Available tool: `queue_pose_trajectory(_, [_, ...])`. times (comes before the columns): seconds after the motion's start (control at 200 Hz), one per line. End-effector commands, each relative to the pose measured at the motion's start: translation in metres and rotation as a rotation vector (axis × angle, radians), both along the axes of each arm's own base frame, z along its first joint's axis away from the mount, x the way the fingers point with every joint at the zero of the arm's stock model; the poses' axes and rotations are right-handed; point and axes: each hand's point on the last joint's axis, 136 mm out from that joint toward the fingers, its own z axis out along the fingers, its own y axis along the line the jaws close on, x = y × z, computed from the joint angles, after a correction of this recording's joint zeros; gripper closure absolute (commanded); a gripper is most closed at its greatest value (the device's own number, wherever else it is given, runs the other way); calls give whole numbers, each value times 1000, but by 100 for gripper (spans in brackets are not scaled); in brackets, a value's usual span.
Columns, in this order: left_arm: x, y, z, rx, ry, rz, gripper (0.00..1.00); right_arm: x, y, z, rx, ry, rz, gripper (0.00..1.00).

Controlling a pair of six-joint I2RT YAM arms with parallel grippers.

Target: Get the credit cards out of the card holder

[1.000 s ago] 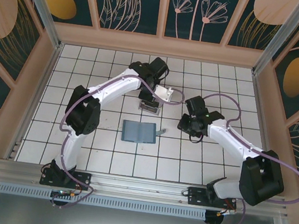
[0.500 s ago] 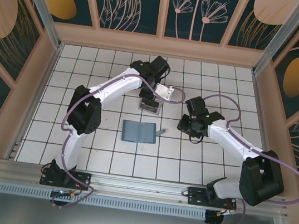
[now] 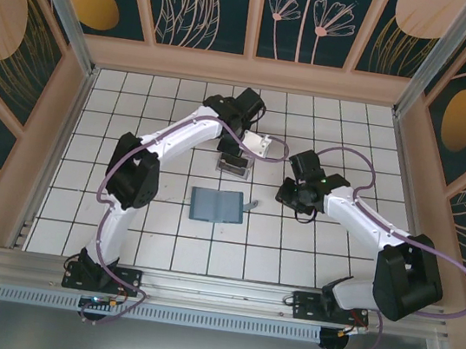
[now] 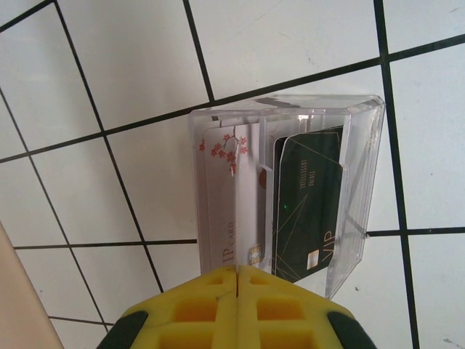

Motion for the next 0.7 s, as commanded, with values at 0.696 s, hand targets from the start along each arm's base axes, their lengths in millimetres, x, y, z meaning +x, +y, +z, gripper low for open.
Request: queue_pose_trajectory(0.696, [19,-4,-20,30,-19,38,67,1,-5,-2,5,-1,-14,69])
